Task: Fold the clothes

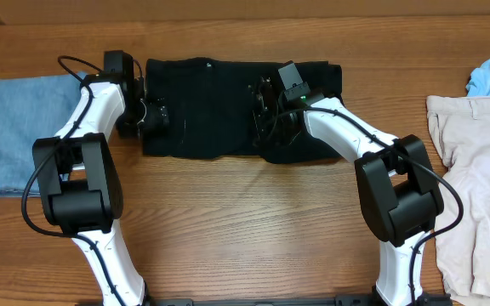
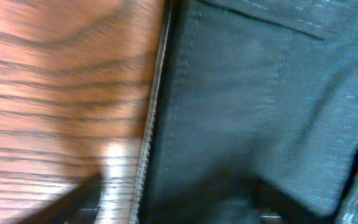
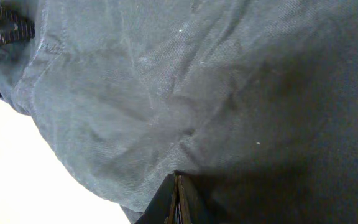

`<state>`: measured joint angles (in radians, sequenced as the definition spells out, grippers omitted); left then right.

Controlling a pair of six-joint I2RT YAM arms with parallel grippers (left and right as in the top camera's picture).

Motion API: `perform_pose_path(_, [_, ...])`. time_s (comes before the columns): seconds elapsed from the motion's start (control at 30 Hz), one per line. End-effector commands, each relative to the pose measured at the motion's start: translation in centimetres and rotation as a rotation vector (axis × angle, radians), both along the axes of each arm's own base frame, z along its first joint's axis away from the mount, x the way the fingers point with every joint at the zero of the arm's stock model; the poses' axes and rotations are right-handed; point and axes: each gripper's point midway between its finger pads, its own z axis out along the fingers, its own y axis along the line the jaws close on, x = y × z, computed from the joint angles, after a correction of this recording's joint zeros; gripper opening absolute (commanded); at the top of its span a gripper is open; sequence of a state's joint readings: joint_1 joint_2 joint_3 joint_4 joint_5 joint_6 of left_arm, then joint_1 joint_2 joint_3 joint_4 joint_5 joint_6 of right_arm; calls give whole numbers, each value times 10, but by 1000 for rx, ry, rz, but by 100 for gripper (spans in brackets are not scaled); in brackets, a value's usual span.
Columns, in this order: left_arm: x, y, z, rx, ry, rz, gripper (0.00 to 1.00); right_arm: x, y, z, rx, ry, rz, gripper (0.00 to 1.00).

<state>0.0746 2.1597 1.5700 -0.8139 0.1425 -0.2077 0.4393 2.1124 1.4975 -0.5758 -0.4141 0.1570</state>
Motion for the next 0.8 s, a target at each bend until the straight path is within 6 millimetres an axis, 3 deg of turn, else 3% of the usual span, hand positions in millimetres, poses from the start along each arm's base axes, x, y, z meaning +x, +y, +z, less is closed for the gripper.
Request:
perform_pose_path(0.0, [-23,-7,-28,-50,95,8,50,-1,2,4,6,-2,-8,4])
perform_pose_path(0.13, [-23,-7,-28,-50,95,8,22,0,2,4,8,2,-18,4])
perform_pose_path(0.17, [-22,-7,-28,-50,93,8,4,-1,2,4,8,3,-18,4])
perform_pose_path(0.27, [-4,-6,-6,-47,50,6,4,7,5,14,21,-21,-22,4])
perform_pose_path(0.4, [23,-8,67,-26,-9,-43,4,26,14,72,64,-99,-29,4])
perform_pose_path(0.5, [28,-19,98,5,-28,-78,4,29,15,96,112,-71,-123,4])
perform_pose_path(0.57, [29,-28,114,23,-40,-102,4,20,14,87,97,-27,-117,4])
perform_pose_path(0.7, [29,-45,132,76,-56,-147,4,-4,34,58,82,43,-57,4])
perform_pose_path(0.77, [28,-51,157,100,-80,-163,4,-16,51,37,63,74,-17,4])
